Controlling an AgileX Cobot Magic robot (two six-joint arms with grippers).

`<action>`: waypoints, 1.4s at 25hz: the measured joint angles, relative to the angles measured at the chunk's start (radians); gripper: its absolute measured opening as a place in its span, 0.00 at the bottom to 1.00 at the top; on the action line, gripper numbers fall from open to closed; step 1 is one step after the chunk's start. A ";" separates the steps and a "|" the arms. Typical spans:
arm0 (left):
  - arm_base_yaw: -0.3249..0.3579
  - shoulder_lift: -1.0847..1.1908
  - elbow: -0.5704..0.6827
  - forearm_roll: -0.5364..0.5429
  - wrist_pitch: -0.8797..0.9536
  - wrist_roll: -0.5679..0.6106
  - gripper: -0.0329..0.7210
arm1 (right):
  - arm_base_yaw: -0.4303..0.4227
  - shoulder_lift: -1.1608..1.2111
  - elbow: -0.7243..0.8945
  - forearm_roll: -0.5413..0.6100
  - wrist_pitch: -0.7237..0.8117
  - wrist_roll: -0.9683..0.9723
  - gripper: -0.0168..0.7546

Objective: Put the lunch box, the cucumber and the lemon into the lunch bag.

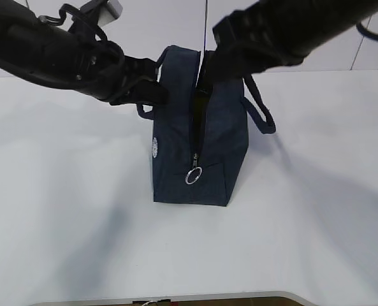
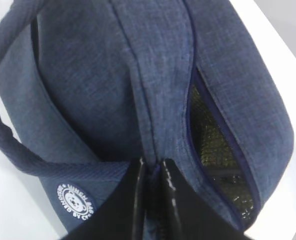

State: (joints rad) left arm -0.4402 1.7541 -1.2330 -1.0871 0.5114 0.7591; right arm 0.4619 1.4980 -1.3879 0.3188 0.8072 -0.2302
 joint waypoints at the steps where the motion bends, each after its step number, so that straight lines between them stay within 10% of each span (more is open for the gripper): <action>1: 0.000 0.006 0.000 0.001 0.000 0.000 0.06 | 0.000 -0.008 0.039 0.035 -0.011 -0.029 0.47; 23: 0.000 0.020 -0.001 0.011 0.010 0.000 0.06 | 0.000 -0.146 0.580 0.647 -0.206 -0.747 0.47; 35: 0.000 0.020 -0.001 0.012 0.012 0.000 0.06 | 0.000 -0.270 0.838 1.250 -0.302 -1.439 0.47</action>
State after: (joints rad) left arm -0.4402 1.7746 -1.2345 -1.0750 0.5238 0.7591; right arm 0.4619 1.2281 -0.5501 1.5692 0.5051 -1.6691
